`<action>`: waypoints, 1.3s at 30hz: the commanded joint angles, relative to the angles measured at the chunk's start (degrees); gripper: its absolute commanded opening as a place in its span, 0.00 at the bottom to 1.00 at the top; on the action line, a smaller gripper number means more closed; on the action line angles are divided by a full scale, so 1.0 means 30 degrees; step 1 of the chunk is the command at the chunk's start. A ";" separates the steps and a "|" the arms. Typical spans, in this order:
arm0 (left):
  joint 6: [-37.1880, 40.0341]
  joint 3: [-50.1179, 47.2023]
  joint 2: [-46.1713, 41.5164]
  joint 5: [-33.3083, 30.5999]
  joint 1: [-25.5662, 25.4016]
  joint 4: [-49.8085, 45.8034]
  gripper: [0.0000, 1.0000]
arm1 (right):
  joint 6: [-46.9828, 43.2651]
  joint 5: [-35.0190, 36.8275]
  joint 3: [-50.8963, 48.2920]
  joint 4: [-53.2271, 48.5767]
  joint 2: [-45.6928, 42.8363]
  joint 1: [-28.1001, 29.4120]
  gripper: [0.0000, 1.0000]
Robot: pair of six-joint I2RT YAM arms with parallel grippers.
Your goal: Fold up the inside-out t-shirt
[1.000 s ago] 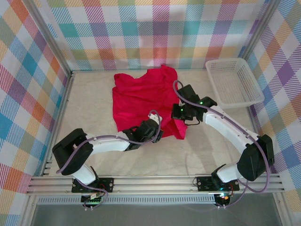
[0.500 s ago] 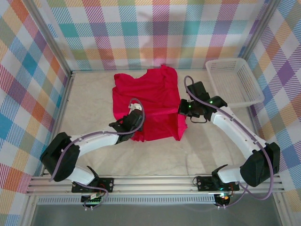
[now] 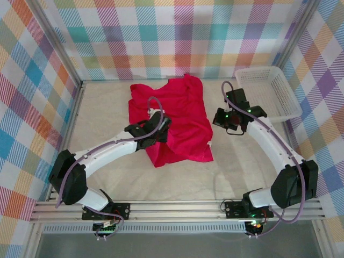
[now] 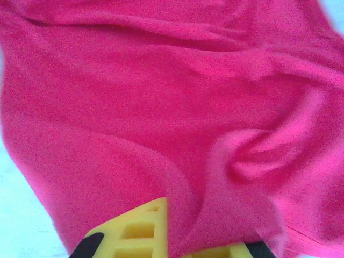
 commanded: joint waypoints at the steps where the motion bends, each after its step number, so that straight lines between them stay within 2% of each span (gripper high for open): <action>1: -0.2223 0.1111 0.0470 0.4417 -0.1152 -0.0209 0.00 | -0.1060 -0.0518 0.0583 -0.0871 -0.0322 -0.0628 0.00; 4: -0.3190 0.2494 0.1211 0.6447 -0.1187 -0.0149 0.00 | -0.1287 -0.1900 -0.0023 -0.0832 -0.0964 -0.0691 0.00; 6: -0.3254 0.3618 0.1670 0.6468 -0.1161 -0.0993 0.00 | -0.0990 -0.4418 -0.1580 0.0462 -0.1925 -0.0648 0.00; 8: -0.3139 0.4699 0.1995 0.5905 -0.1099 -0.1916 0.00 | 0.0352 -0.7428 -0.4388 0.3367 -0.3289 -0.0358 0.03; 10: -0.3075 0.5508 0.2189 0.5491 -0.0927 -0.2741 0.00 | 0.1806 -0.8617 -0.6876 0.6075 -0.4279 0.0560 0.08; 15: -0.3075 0.6650 0.2009 0.5049 -0.0247 -0.3884 0.00 | 0.4227 -0.7356 -1.0335 1.0779 -0.4615 0.4372 0.18; 18: -0.3207 0.6971 0.1909 0.4819 0.0282 -0.4414 0.00 | 0.5255 -0.6529 -1.1249 1.2938 -0.4205 0.6353 0.31; 19: -0.3220 0.7030 0.1878 0.4858 0.0418 -0.4505 0.00 | 0.5384 -0.6041 -1.1369 1.3279 -0.4063 0.6914 0.37; 21: -0.3223 0.7096 0.1720 0.4989 0.0658 -0.4617 0.00 | 0.5440 -0.4478 -1.1351 1.3038 -0.3679 0.7726 0.62; 23: -0.3197 0.7061 0.1507 0.5011 0.0736 -0.4584 0.00 | 0.5161 -0.2999 -1.1316 1.2757 -0.3291 0.7863 0.74; 25: -0.3196 0.7034 0.1353 0.5005 0.0796 -0.4642 0.00 | 0.4598 -0.1294 -1.1169 1.2641 -0.2674 0.7863 0.79; 29: -0.3101 0.6906 0.0908 0.4826 0.0860 -0.4880 0.00 | 0.3329 0.2769 -0.9790 1.1659 -0.0291 0.7834 0.81; 31: -0.3108 0.6728 0.0656 0.4726 0.0912 -0.4881 0.00 | 0.2841 0.4163 -0.8818 1.1329 0.0834 0.7712 0.78; 32: -0.3080 0.6639 0.0534 0.4670 0.0955 -0.4906 0.00 | 0.2619 0.4456 -0.8306 1.1262 0.1321 0.7562 0.70; 33: -0.3071 0.6555 0.0431 0.4657 0.0972 -0.4935 0.00 | 0.2415 0.4677 -0.7884 1.1093 0.1664 0.7350 0.57; 35: -0.3046 0.6339 0.0280 0.4619 0.1001 -0.4939 0.00 | 0.1988 0.4975 -0.7077 1.0476 0.1772 0.6724 0.25; 36: -0.3049 0.6216 0.0221 0.4611 0.1000 -0.4924 0.00 | 0.1690 0.5193 -0.6641 0.9803 0.1550 0.6166 0.14; 38: -0.3100 0.5910 0.0228 0.4727 0.1000 -0.4729 0.00 | 0.0752 0.5211 -0.5726 0.8594 0.0982 0.4887 0.00; 39: -0.3279 0.5705 0.0304 0.4983 0.1000 -0.4467 0.00 | 0.0122 0.4758 -0.5117 0.7941 0.0821 0.4036 0.00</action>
